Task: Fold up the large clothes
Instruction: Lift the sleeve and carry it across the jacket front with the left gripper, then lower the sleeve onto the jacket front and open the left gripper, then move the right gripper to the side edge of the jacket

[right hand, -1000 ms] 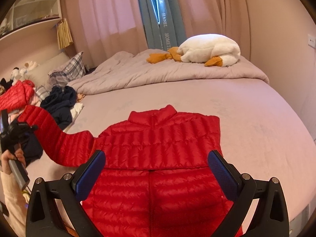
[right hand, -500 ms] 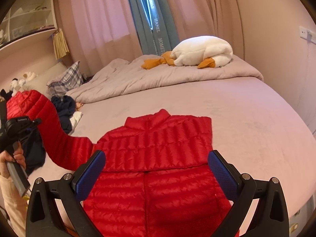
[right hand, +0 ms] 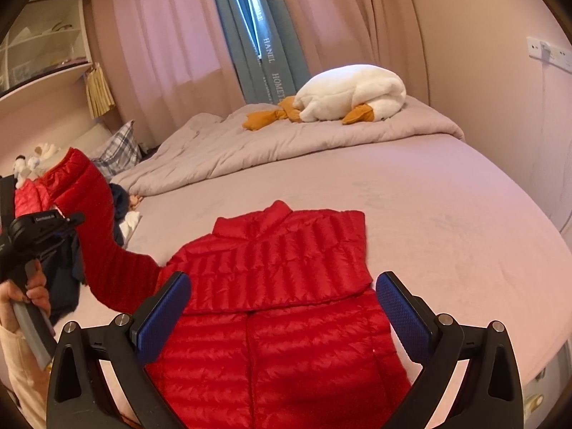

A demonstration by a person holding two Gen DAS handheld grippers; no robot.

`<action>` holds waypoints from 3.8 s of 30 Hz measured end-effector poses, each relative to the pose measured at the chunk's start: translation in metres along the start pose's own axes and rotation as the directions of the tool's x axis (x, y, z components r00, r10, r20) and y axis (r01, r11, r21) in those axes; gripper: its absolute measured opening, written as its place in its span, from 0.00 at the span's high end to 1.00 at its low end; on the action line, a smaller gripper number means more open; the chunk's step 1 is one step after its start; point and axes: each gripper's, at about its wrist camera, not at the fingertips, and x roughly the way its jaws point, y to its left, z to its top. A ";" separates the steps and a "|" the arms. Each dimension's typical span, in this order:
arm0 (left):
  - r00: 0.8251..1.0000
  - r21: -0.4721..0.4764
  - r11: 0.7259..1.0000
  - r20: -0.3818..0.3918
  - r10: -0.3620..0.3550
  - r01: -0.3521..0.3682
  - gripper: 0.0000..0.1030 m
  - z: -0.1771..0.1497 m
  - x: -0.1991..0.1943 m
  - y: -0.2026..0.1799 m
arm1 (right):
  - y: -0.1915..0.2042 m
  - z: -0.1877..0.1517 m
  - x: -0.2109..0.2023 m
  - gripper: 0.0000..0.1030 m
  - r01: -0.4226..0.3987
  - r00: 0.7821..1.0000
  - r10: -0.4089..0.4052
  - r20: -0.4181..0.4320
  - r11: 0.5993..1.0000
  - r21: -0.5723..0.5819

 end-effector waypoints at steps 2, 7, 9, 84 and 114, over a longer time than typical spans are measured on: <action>1.000 0.013 1.000 -0.012 -0.012 0.012 0.95 -0.003 0.002 -0.006 | -0.002 0.000 -0.001 0.01 0.002 1.000 -0.002 0.002 1.000 0.005; 0.999 0.051 0.998 -0.032 -0.037 0.038 0.95 -0.011 0.007 -0.025 | -0.007 0.000 -0.006 0.01 0.014 1.000 -0.014 0.009 1.000 0.016; 0.998 0.069 0.996 -0.046 -0.047 0.050 0.95 -0.016 0.011 -0.033 | -0.009 -0.001 -0.007 0.01 0.017 1.000 -0.018 0.011 1.000 0.020; 0.874 0.221 0.947 -0.475 -0.104 0.233 0.45 -0.142 0.094 -0.132 | -0.068 -0.022 0.003 0.01 0.123 0.987 -0.105 -0.122 0.980 0.154; 0.971 -0.011 1.000 -0.239 0.012 -0.015 0.22 -0.098 -0.022 0.032 | 0.032 -0.016 -0.027 0.01 0.002 1.000 -0.005 -0.025 0.991 -0.135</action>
